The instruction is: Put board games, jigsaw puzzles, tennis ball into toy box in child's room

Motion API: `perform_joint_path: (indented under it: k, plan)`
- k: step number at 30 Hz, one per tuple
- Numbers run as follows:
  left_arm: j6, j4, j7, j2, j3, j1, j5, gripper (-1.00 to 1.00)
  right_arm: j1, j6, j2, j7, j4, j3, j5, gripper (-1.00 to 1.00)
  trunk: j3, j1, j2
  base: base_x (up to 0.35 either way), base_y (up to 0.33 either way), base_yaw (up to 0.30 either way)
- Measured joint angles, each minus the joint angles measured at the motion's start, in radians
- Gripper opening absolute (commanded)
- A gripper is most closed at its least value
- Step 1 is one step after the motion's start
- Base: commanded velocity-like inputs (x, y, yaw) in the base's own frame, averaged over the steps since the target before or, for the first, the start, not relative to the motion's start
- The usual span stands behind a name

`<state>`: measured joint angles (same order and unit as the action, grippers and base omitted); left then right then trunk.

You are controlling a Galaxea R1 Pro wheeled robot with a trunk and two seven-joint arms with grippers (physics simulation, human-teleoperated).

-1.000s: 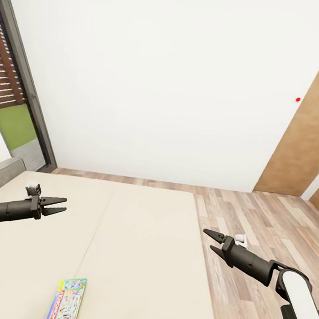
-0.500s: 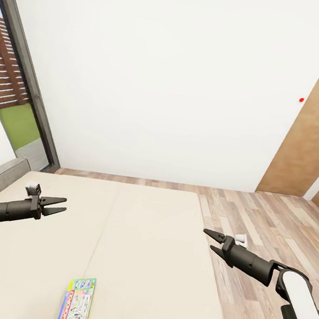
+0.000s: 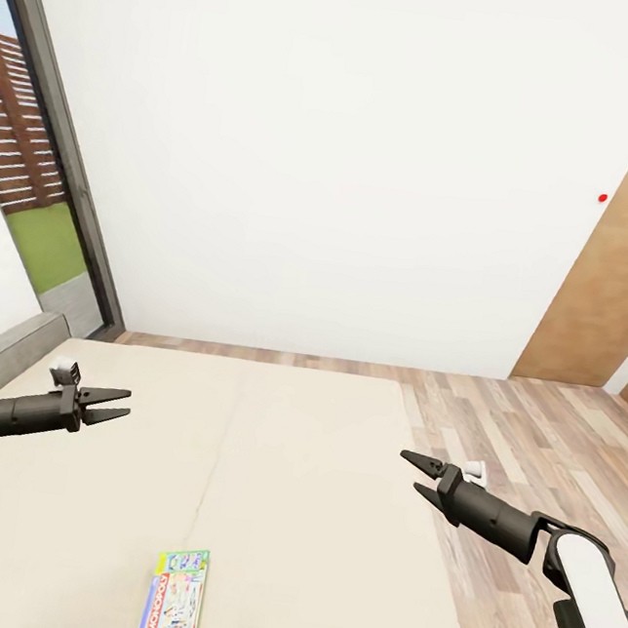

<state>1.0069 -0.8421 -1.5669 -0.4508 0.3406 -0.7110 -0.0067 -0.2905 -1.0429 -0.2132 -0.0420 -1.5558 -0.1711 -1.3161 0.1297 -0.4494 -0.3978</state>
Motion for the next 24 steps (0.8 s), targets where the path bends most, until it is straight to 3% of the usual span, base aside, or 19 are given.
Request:
perform_joint_path:
  k: [11,13,14,15,19,20,23,24]
  plan:
    - [0.002,0.001,0.0,0.006,-0.006,0.0,-0.008,1.0,0.0,0.0,0.001,-0.011,-0.004,0.009,0.004,1.0,0.0,0.0,0.0,0.0,0.006,0.0]
    - [0.002,0.002,0.027,0.009,-0.008,0.0,-0.013,1.0,0.0,0.001,0.001,-0.012,-0.007,0.011,0.004,1.0,0.0,0.0,0.0,0.0,0.0,0.0]
    - [0.002,0.008,0.202,0.031,-0.009,-0.001,-0.031,1.0,0.0,0.001,0.002,-0.034,-0.013,0.026,0.007,1.0,0.0,0.0,0.0,0.0,0.0,0.0]
    - [0.002,0.011,0.29,0.051,-0.009,-0.002,-0.033,1.0,-0.002,0.0,0.001,-0.055,-0.015,0.043,0.01,1.0,0.0,0.0,0.0,0.0,0.0,0.0]
    - [-0.004,0.016,0.539,0.113,-0.009,-0.008,-0.033,1.0,-0.014,-0.001,0.001,-0.143,-0.021,0.111,0.01,1.0,0.0,0.0,0.0,0.0,0.0,0.0]
    - [-0.01,0.017,0.578,0.124,-0.009,-0.009,-0.032,1.0,-0.018,-0.001,0.001,-0.16,-0.022,0.122,0.01,1.0,0.0,0.0,0.0,0.0,0.0,0.0]
    - [-0.074,0.031,0.772,0.181,-0.009,-0.013,-0.033,1.0,-0.051,-0.002,0.004,-0.266,-0.024,0.173,0.01,1.0,0.0,0.0,0.0,0.0,0.0,0.0]
    - [-0.084,0.037,0.802,0.189,-0.009,-0.013,-0.033,1.0,-0.056,-0.003,0.005,-0.285,-0.024,0.18,0.01,1.0,0.0,0.0,0.0,0.0,0.0,0.0]
